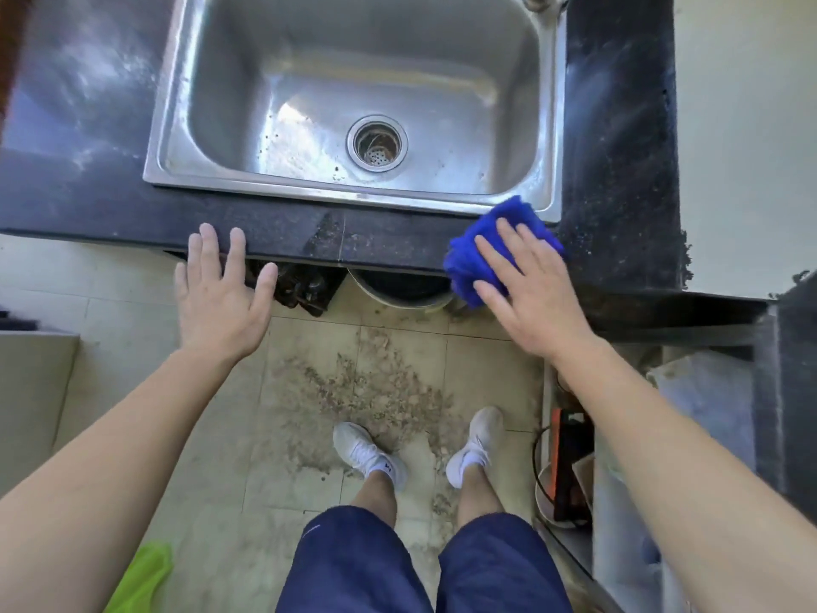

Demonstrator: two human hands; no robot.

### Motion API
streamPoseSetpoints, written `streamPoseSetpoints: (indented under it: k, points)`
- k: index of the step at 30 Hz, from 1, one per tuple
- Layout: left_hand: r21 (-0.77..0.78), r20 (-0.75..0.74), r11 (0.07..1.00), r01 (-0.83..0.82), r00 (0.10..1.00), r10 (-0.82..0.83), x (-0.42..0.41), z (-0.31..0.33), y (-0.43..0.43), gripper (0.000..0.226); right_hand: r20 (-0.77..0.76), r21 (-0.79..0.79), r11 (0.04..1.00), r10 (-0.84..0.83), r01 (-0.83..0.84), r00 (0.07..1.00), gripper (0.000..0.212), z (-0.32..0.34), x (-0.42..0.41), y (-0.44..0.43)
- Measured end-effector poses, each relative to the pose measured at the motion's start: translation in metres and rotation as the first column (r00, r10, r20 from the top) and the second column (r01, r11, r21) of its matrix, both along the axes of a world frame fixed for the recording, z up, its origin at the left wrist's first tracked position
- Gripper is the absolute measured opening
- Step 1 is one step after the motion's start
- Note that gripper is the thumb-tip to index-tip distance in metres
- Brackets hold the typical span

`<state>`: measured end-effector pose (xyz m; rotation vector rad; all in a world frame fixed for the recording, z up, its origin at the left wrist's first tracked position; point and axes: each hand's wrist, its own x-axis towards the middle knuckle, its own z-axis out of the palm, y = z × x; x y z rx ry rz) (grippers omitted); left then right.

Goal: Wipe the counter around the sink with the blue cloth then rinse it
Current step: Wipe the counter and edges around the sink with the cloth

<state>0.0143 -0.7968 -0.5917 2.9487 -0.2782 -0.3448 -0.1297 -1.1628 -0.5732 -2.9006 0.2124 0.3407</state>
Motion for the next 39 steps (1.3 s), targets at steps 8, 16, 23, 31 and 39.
streamPoseSetpoints:
  k: [8, 16, 23, 31, 39]
  points:
    - [-0.007, -0.011, 0.998, 0.062, 0.998, -0.062, -0.002, -0.001, 0.003, 0.089, -0.078, -0.088, 0.849, -0.527, 0.521, 0.846, 0.059, 0.014, -0.011, -0.022]
    - [-0.020, -0.009, 0.996, 0.085, 0.996, -0.085, 0.004, 0.001, 0.010, 0.067, -0.104, 0.047, 0.996, 0.080, -0.075, 0.991, 0.059, 0.013, 0.099, 0.169]
    - [-0.045, -0.019, 0.988, 0.146, 0.989, -0.147, 0.013, 0.017, 0.034, 0.054, -0.087, 0.067, 0.961, 0.274, -0.269, 0.958, 0.059, 0.014, 0.104, 0.173]
    - [-0.073, -0.100, 0.995, 0.072, 0.992, -0.080, 0.013, 0.014, 0.050, 0.061, -0.160, -0.078, 0.991, -0.122, 0.110, 0.980, 0.066, 0.025, -0.003, 0.049]
    - [-0.019, -0.200, 0.996, 0.090, 0.976, -0.092, 0.019, 0.025, 0.048, 0.066, -0.190, -0.229, 0.973, -0.016, -0.029, 0.982, 0.058, 0.025, 0.046, 0.093]
